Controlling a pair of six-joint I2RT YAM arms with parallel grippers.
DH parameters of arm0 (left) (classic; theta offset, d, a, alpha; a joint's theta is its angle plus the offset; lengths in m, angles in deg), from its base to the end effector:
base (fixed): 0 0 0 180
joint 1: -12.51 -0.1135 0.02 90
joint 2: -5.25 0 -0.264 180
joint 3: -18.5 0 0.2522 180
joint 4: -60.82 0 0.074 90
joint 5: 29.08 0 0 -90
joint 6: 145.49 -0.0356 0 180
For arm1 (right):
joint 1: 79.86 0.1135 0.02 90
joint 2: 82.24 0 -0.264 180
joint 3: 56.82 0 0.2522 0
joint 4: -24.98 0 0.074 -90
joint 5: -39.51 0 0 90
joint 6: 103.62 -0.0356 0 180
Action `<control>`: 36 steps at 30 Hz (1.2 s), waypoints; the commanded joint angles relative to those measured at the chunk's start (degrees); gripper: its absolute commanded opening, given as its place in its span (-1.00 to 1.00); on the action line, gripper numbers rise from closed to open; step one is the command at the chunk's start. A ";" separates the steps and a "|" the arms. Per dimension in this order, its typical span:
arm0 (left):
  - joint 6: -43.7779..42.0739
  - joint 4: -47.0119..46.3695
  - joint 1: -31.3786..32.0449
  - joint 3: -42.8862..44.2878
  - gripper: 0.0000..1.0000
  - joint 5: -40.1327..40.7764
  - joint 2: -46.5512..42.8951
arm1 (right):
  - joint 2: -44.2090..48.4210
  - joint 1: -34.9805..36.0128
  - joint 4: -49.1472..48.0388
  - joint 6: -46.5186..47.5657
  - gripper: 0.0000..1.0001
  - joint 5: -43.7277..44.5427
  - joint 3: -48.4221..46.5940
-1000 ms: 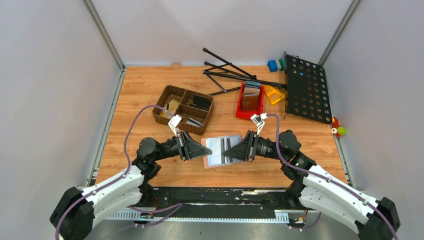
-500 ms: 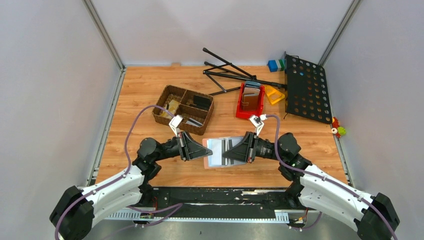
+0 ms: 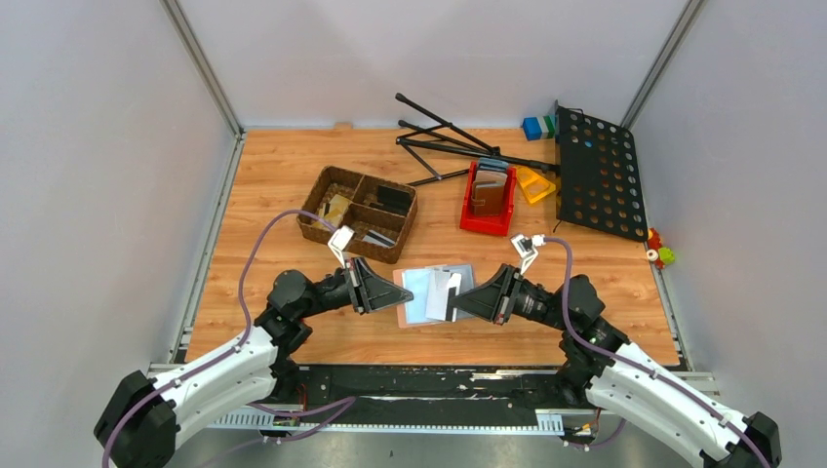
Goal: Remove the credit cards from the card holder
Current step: Remove the credit card from the card holder, then place the credit card in the storage box.
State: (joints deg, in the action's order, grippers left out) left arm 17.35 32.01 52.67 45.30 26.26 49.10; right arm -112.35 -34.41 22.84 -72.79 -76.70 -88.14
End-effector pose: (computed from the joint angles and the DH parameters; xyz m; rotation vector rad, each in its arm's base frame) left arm 0.1183 -0.1263 0.2435 0.1423 1.7488 -1.9618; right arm 0.0937 0.1176 0.2575 -0.2217 1.8044 1.7321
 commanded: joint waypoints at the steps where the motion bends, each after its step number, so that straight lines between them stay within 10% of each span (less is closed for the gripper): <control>1: -1.38 1.65 -0.08 1.42 -1.00 1.52 -1.25 | 1.02 -0.05 0.84 0.88 -1.00 1.87 -0.60; 7: -3.79 8.28 -0.17 2.49 -1.00 3.19 -4.39 | 2.53 -0.25 14.90 6.51 -1.00 6.75 -5.45; 14: -20.81 53.33 -1.08 13.36 -1.00 17.86 -7.98 | 1.13 -0.28 33.25 18.27 -1.00 18.97 -12.68; 36: -27.81 67.76 -1.31 11.50 -1.00 31.68 -12.15 | -53.87 1.19 34.44 62.64 -1.00 18.06 -56.06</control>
State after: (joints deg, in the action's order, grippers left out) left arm -8.77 99.73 51.51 57.43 56.05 38.83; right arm -158.69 -33.62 56.85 -20.14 -58.93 -133.96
